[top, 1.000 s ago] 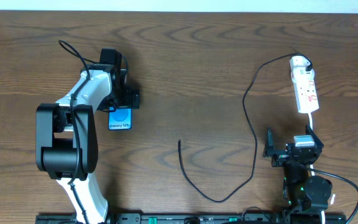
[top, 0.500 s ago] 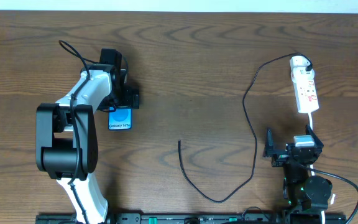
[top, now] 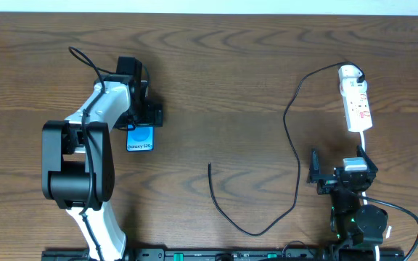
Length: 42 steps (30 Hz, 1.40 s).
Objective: Plug charger to phone and switch on socket
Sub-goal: 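Close the left gripper on the phone's sides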
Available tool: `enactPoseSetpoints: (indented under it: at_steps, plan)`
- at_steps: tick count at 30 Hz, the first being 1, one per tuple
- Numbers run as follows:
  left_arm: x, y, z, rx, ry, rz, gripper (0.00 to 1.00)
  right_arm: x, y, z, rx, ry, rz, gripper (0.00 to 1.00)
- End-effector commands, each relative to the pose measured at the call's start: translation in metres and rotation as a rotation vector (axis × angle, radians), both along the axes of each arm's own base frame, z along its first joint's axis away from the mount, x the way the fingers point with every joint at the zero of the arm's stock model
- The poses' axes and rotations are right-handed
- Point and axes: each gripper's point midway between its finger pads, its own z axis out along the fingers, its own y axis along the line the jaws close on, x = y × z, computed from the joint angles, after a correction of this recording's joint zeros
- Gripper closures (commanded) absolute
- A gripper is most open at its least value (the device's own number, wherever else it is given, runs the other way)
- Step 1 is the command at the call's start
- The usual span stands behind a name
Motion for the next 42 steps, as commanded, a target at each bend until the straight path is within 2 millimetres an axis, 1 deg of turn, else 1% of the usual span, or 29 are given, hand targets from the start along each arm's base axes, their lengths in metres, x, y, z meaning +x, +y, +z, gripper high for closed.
enactPoseSetpoints:
  at_steps: [1,35,37,42]
  plan:
    - [-0.021,-0.0023,-0.0226,-0.015,0.081,-0.015,0.02,-0.0003,-0.0007,-0.0004,-0.014,-0.001,-0.001,0.01]
    - [-0.021,-0.0023,-0.0227,-0.015,0.081,-0.015,0.01,-0.0003,-0.0007,-0.0004,-0.014,-0.001,-0.001,0.01]
    - [-0.021,-0.0023,-0.0227,-0.015,0.081,-0.015,0.04,-0.0003,-0.0007,-0.0004,-0.014,-0.001,-0.001,0.01]
    - [-0.0211,-0.0023,-0.0227,-0.015,0.081,-0.015,0.05,-0.0003,-0.0007,-0.0003,-0.014,-0.002,-0.001,0.01]
